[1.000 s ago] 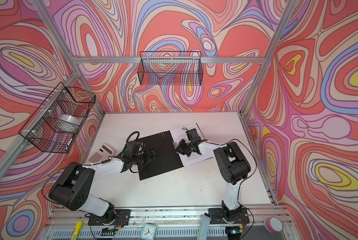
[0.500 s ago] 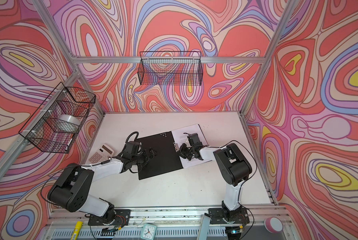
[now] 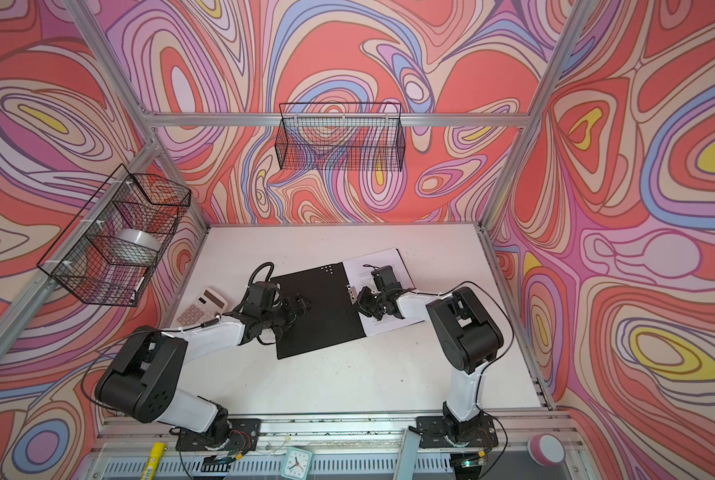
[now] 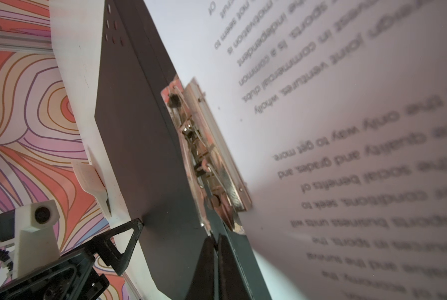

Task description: Put the files into the folder

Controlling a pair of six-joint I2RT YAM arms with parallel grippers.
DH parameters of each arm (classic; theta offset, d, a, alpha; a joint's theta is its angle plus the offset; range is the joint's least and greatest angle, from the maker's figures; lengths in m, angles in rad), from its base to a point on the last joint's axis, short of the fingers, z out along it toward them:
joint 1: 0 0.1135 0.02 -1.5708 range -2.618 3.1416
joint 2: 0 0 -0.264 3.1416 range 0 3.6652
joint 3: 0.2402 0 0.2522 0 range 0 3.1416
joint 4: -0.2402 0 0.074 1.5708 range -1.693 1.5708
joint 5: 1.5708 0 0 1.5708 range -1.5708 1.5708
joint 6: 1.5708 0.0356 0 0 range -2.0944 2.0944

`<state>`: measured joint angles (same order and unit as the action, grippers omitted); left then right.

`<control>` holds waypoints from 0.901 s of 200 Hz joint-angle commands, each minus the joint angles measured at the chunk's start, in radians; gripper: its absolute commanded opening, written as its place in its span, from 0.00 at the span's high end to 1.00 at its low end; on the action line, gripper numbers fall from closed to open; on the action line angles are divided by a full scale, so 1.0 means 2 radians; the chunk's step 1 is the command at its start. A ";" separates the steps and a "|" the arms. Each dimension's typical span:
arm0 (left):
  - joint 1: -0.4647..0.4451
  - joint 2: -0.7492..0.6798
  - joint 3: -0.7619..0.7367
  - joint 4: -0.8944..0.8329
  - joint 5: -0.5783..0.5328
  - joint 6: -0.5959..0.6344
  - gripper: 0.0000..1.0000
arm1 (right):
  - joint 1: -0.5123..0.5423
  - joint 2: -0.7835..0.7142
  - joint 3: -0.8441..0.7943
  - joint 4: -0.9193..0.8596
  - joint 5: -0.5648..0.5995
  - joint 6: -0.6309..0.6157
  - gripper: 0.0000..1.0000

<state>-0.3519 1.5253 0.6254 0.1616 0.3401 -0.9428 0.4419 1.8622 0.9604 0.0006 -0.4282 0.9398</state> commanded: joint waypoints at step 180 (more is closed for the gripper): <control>0.014 0.053 -0.021 -0.102 -0.043 0.026 0.00 | -0.008 0.077 -0.025 -0.163 0.146 -0.019 1.00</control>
<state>-0.3431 1.5566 0.6361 0.2054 0.3504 -0.9169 0.4458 1.8839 0.9829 -0.0406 -0.3862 0.9054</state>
